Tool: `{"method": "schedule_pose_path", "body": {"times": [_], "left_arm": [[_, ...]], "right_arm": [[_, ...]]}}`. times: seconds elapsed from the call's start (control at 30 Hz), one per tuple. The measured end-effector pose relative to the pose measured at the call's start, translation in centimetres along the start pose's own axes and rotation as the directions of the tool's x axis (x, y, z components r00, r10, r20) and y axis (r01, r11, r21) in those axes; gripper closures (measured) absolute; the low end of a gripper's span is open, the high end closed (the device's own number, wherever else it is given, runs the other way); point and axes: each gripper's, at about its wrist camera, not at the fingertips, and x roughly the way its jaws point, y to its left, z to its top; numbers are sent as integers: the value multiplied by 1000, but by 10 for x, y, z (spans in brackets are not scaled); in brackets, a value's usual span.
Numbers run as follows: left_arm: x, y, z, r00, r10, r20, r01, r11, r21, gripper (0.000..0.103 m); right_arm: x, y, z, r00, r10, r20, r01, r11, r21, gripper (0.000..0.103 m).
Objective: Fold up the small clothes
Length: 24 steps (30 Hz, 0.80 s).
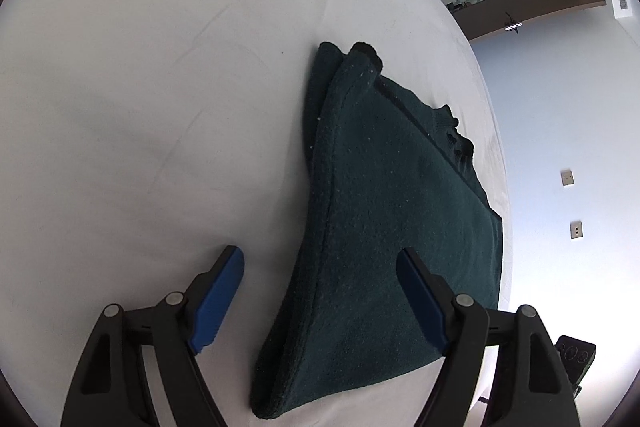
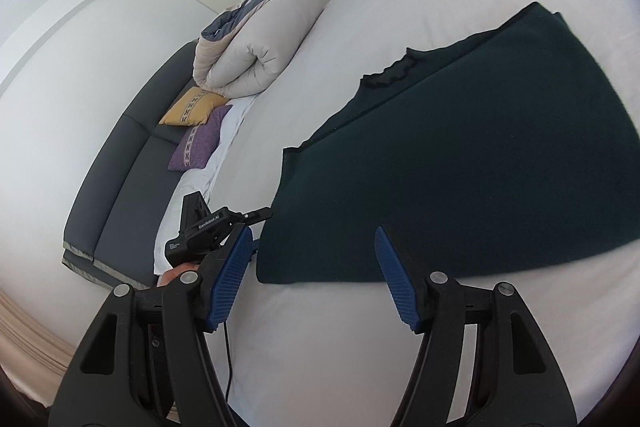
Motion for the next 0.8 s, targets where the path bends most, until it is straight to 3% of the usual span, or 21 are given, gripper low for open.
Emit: {"method": "schedule_pose_path", "body": {"times": [0.07,0.2,0.3,0.4,0.47,0.8], "left_arm": [[7,-3,1,998,-28,-57,27,999,-18,60],[17,-9,-2,995,-27,-93,27,1000,-6,61],[15,3,0,991,-102,-92,97,994,-60,62],[14,12,-2,988,-128,-90,121,990,-73,73],[14,15,-3,986,-139,-89,132,988,-74,86],[6,16,-9,981,-190,-24,187,977,-98,90]], "right_arm": [[22,7,9,999,30,-28,-30,1000,9,40],[74,20,28,995,54,-89,-52,998,25,40],[109,27,36,988,60,-141,-57,998,29,40],[141,32,41,982,64,-180,-60,998,31,40],[161,33,44,976,68,-208,-62,997,37,40],[257,3,68,940,111,-324,-55,983,177,40]]}}
